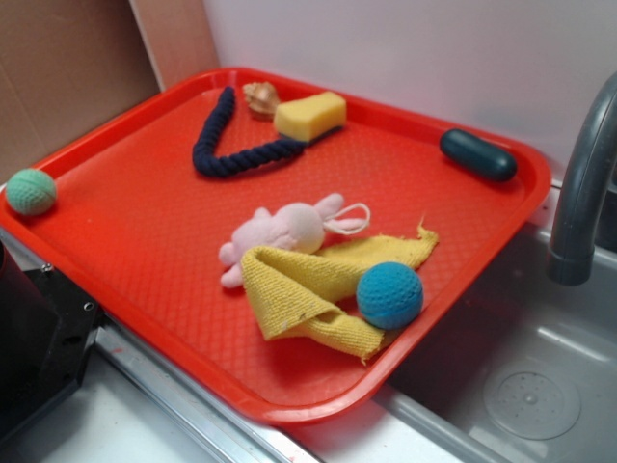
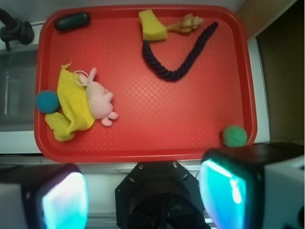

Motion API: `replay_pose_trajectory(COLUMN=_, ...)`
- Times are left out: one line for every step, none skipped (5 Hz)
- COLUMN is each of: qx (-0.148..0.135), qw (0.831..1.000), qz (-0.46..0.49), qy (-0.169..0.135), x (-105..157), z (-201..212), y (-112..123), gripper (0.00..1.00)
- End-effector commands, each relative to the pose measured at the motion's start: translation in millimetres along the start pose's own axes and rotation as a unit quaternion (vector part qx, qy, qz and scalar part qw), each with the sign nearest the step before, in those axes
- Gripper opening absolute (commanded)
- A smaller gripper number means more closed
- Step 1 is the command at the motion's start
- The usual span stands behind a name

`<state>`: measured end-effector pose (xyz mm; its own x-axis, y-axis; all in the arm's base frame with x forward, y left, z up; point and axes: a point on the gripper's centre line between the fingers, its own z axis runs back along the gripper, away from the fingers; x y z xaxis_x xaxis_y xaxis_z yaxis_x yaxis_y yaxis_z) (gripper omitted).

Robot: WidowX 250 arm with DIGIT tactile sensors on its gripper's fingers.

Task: Grab the yellow cloth.

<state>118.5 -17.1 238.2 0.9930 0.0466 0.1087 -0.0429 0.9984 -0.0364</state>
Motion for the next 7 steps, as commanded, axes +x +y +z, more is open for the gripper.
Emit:
replay_pose_trajectory(qx=0.022, qw=0.972, qz=-0.232, qy=0.016, x=20.4, z=-87.8, y=-88.0, gripper=1.0)
replay_pose_trajectory(qx=-0.001, qw=0.956, qz=-0.292, qy=0.013, x=16.9, z=-114.2, y=-108.5, gripper=1.0)
replay_pose_trajectory(qx=-0.032, qw=0.932, qz=-0.36, qy=0.039, x=10.2, z=-146.4, y=-124.9, gripper=1.0)
replay_pose_trajectory(qx=0.001, qw=0.935, qz=-0.351, qy=0.057, x=6.1, z=-164.1, y=-119.8, gripper=1.0)
replay_pose_trajectory(qx=0.002, qw=0.941, qz=-0.335, qy=0.051, x=12.2, z=-172.6, y=-106.8, gripper=1.0)
replay_pose_trajectory(qx=-0.036, qw=0.936, qz=-0.348, qy=0.041, x=17.6, z=-188.6, y=-105.0, gripper=1.0)
replay_pose_trajectory(qx=-0.065, qw=0.924, qz=-0.375, qy=0.022, x=16.0, z=-192.4, y=-106.8, gripper=1.0)
